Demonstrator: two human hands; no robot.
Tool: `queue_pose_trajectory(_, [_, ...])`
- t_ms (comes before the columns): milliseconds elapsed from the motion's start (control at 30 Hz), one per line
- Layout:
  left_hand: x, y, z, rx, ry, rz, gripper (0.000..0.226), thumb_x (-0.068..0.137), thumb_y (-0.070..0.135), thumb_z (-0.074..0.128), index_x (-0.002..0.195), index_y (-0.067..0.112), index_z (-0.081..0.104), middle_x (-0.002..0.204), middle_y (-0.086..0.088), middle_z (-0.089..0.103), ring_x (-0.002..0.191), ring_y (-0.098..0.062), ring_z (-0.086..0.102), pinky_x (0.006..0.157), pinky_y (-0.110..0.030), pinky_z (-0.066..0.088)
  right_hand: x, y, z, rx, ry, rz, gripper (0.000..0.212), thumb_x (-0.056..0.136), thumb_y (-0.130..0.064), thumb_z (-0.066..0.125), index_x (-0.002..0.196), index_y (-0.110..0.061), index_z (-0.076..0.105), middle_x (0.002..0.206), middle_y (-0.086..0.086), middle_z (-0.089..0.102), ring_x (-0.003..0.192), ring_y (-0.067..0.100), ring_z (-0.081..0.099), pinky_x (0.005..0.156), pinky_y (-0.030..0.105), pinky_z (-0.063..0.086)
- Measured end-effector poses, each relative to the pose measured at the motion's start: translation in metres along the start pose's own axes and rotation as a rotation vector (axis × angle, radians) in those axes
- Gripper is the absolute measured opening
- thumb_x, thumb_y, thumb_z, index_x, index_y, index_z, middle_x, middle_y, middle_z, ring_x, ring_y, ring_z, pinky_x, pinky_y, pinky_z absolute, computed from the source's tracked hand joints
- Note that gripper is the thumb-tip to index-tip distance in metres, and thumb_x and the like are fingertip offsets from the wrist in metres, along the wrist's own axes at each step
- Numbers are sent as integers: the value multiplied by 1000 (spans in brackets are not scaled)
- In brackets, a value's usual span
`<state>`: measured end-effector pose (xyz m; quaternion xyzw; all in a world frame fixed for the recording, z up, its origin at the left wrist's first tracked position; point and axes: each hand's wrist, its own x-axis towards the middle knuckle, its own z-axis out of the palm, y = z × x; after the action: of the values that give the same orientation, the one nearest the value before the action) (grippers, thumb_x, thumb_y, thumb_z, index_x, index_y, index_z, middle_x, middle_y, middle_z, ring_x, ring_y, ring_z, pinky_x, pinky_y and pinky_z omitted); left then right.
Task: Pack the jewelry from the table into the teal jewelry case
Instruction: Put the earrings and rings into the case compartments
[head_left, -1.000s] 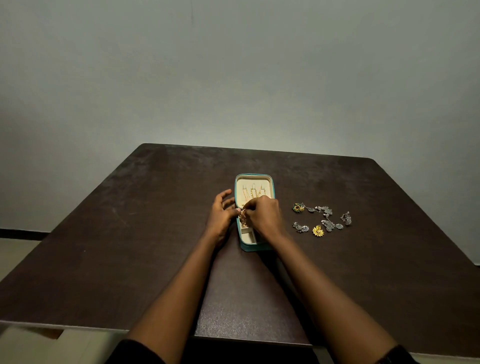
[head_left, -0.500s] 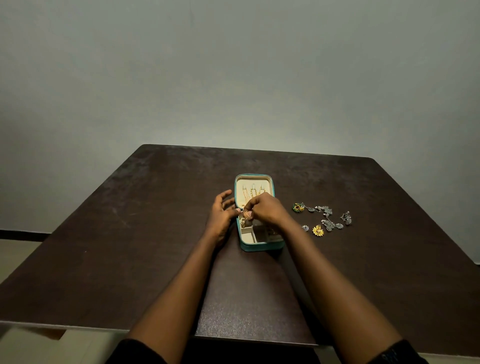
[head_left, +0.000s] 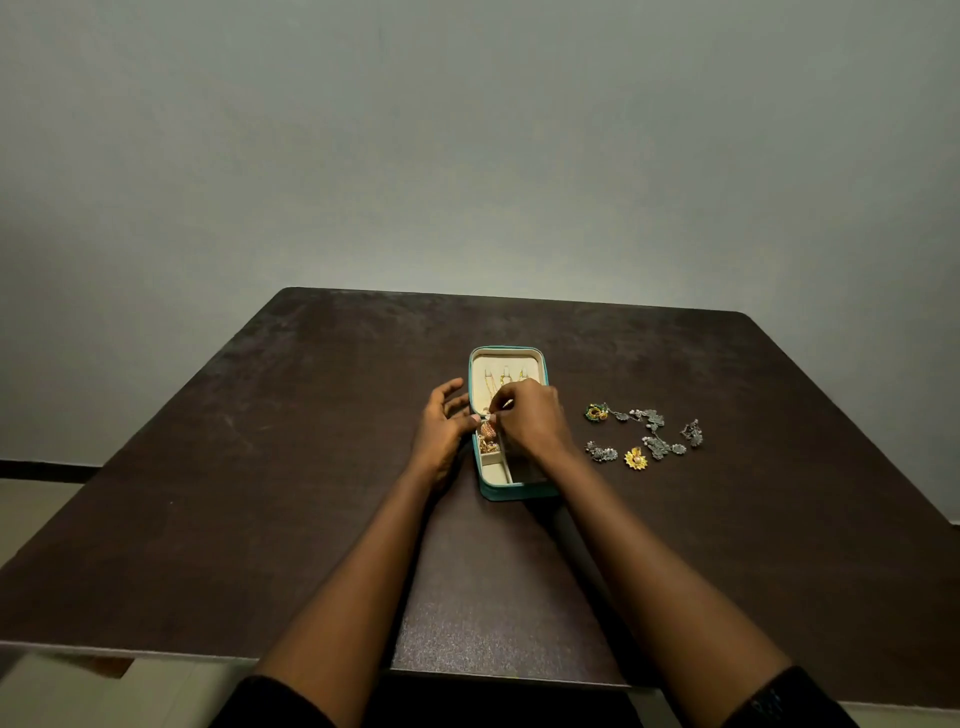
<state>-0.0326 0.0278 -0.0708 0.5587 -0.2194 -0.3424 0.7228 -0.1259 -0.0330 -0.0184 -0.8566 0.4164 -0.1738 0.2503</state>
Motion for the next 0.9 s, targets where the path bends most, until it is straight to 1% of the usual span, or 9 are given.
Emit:
queue_pose_trajectory(133, [1,-1,0,-1,8,1,59,82,-21,44,134,4,38,132,-24,47,107,-23,51,77,-26,50,1,1,-5,8,-80,-30,24,80,-8,57,95,-17,75,106,11,70,106,27,61,90,36,51])
queue_pose_trajectory(267, [2,0,0,1,2,-3,59,82,-20,45,135,5,37,127,-18,49,107,-21,52,73,-22,52,1,0,-5,-56,-205,-87,23,78,-15,65,100,-17,73,105,12,69,105,25,60,91,39,52])
queue_pose_trajectory(400, [3,-1,-1,-3,6,1,57,82,-21,44,133,4,39,121,-16,50,96,-14,56,76,-25,50,1,-1,-1,-83,-179,-120,21,82,-15,65,102,-16,73,107,12,70,104,27,62,89,38,52])
queue_pose_trajectory(467, [2,-2,-2,5,8,2,56,83,-21,44,132,5,39,119,-14,50,94,-11,56,76,-25,50,0,-1,-2,-69,-143,-125,21,82,-15,67,102,-15,73,107,11,70,105,26,62,88,37,52])
queue_pose_trajectory(533, [2,-2,-2,1,4,1,56,83,-21,43,132,5,39,120,-14,50,99,-15,56,78,-26,51,-1,1,-3,-72,-111,-133,21,81,-15,68,101,-15,73,107,9,70,105,25,62,87,36,52])
queue_pose_trajectory(600, [2,-1,-1,-1,-2,2,56,83,-21,43,133,4,39,121,-15,50,107,-21,53,83,-30,49,-2,2,-5,-91,-109,-140,20,83,-15,67,101,-17,73,109,8,70,106,25,61,86,35,52])
queue_pose_trajectory(667, [2,-1,-1,9,0,8,55,83,-21,42,132,4,39,121,-15,50,110,-22,51,85,-30,49,-2,2,-6,-123,-123,-160,19,84,-14,65,101,-19,73,110,7,69,108,25,60,86,37,52])
queue_pose_trajectory(800, [1,-1,0,1,2,14,55,83,-21,42,132,3,39,124,-19,49,108,-22,51,80,-27,50,-3,0,-11,-159,-150,-181,20,85,-15,62,100,-22,74,110,8,69,108,27,60,86,38,52])
queue_pose_trajectory(900, [0,0,1,-1,-6,13,56,83,-19,43,134,3,38,116,-12,51,99,-14,54,66,-16,55,-5,0,-11,-148,-140,-161,21,86,-15,61,101,-21,74,112,10,67,107,28,59,84,36,50])
